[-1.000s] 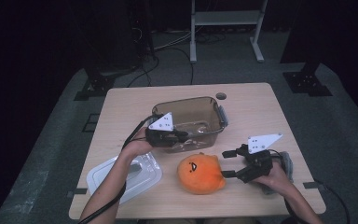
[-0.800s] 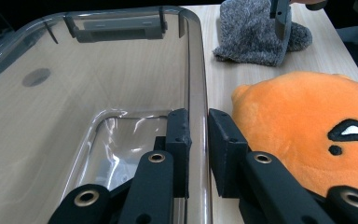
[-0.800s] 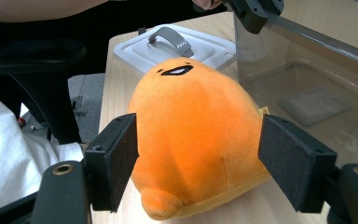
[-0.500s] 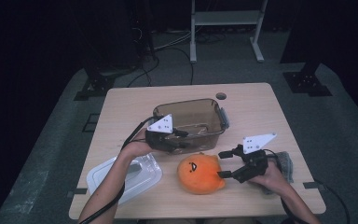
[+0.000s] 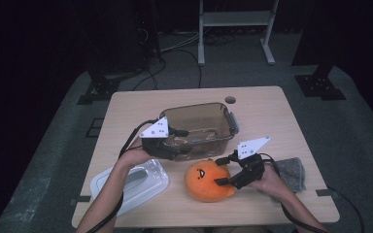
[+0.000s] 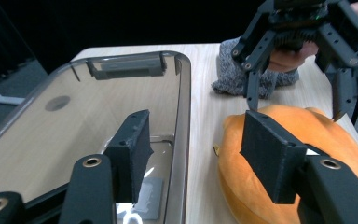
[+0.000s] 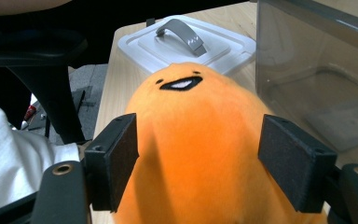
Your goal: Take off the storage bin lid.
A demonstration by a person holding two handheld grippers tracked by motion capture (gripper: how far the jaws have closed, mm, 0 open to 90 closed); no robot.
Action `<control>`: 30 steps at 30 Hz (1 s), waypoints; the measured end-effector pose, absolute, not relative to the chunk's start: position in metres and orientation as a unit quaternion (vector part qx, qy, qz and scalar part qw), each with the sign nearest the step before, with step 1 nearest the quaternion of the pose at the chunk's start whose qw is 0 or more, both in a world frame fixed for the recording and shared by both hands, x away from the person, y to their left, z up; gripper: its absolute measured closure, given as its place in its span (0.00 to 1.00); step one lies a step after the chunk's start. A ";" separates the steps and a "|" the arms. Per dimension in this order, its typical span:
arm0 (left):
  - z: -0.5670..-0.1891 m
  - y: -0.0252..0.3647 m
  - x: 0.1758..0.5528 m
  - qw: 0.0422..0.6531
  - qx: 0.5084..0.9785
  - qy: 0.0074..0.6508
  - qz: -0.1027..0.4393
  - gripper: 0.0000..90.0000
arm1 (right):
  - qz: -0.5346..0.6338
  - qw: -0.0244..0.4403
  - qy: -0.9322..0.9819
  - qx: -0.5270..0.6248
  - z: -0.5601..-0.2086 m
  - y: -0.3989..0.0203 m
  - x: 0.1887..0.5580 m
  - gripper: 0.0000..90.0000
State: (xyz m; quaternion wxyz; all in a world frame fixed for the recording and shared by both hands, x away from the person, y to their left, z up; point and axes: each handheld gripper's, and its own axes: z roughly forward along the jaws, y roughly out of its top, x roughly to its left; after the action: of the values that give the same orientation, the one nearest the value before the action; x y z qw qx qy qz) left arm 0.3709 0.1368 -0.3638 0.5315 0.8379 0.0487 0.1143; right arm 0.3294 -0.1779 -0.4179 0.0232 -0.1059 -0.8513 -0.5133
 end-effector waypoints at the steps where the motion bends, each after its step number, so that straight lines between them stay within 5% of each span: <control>1: -0.363 0.139 0.369 0.531 0.838 0.050 0.116 0.44 | -0.513 0.023 -0.852 -0.105 -0.418 -0.176 0.330 0.31; 22: -0.371 0.187 0.337 0.532 0.831 0.095 0.135 0.32 | -0.505 0.022 -0.858 -0.089 -0.419 -0.156 0.338 0.29; 30: -0.376 0.199 0.328 0.530 0.829 0.108 0.144 0.26 | -0.495 0.030 -0.864 -0.089 -0.423 -0.153 0.340 0.37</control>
State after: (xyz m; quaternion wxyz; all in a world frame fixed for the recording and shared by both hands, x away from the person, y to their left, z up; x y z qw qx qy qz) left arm 0.3283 0.1991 -0.3760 0.5296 0.8289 0.1082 0.1437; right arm 0.3396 -0.1526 -0.4231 0.0297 -0.0887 -0.8641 -0.4945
